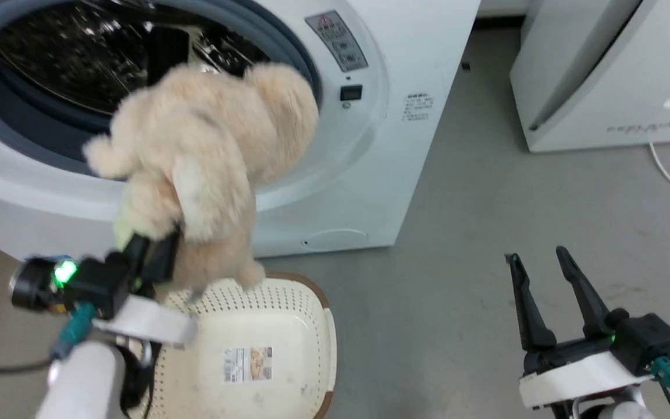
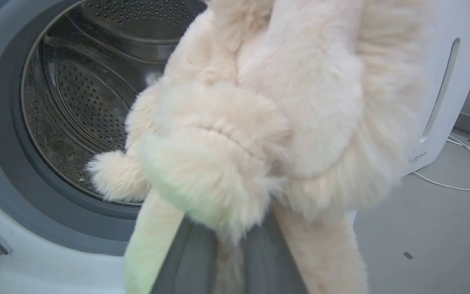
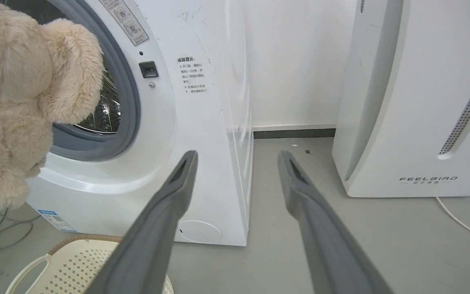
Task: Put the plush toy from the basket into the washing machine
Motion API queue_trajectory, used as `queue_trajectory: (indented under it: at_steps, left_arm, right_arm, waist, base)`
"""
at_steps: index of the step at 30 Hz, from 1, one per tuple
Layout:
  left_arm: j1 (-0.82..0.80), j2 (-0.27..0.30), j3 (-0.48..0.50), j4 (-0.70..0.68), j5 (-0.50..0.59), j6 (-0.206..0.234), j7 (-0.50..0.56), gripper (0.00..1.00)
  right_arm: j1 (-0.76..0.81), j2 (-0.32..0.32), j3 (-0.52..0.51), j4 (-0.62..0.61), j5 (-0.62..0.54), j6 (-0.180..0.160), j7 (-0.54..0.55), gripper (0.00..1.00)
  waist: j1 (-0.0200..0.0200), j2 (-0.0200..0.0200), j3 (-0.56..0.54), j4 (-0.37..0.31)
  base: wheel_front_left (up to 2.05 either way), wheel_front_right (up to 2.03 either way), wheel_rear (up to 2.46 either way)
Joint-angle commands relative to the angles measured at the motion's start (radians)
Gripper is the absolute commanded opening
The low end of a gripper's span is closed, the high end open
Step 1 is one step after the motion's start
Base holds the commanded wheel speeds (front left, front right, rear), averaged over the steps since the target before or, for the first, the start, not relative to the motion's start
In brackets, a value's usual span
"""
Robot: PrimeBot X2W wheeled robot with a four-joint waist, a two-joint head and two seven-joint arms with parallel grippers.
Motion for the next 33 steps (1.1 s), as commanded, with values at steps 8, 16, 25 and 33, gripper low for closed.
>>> queue_trajectory:
  at_steps: [8,16,25,33]
  left_arm:
    - [-0.333,0.149,0.034,0.086,-0.047,-0.031,0.126,0.0]
    - [-0.778,0.416,-0.163,0.247,-0.083,-0.041,0.251,0.0]
    - [-1.099,0.566,-0.455,0.444,-0.209,-0.041,0.317,0.0]
    - [-1.206,0.48,-0.522,0.656,-0.372,-0.041,0.329,0.0]
  right_arm:
    - [-0.084,0.001,0.017,-0.029,0.024,-0.001,-0.005,1.0]
    - [-0.141,0.001,0.035,-0.05,0.055,-0.001,-0.005,1.0]
    - [-0.162,0.001,0.055,-0.058,0.083,-0.001,-0.005,1.0]
    - [-0.185,0.001,0.069,-0.066,0.092,-0.001,-0.005,1.0]
  waist:
    - [0.0001,0.0,0.202,-0.077]
    - [0.0001,0.0,0.369,-0.137]
    - [0.0001,0.0,0.449,-0.167]
    - [0.0001,0.0,0.504,-0.17]
  base:
    - [0.0,0.0,0.0]
    - [0.0,0.0,0.0]
    - [0.0,0.0,0.0]
    - [0.0,0.0,0.0]
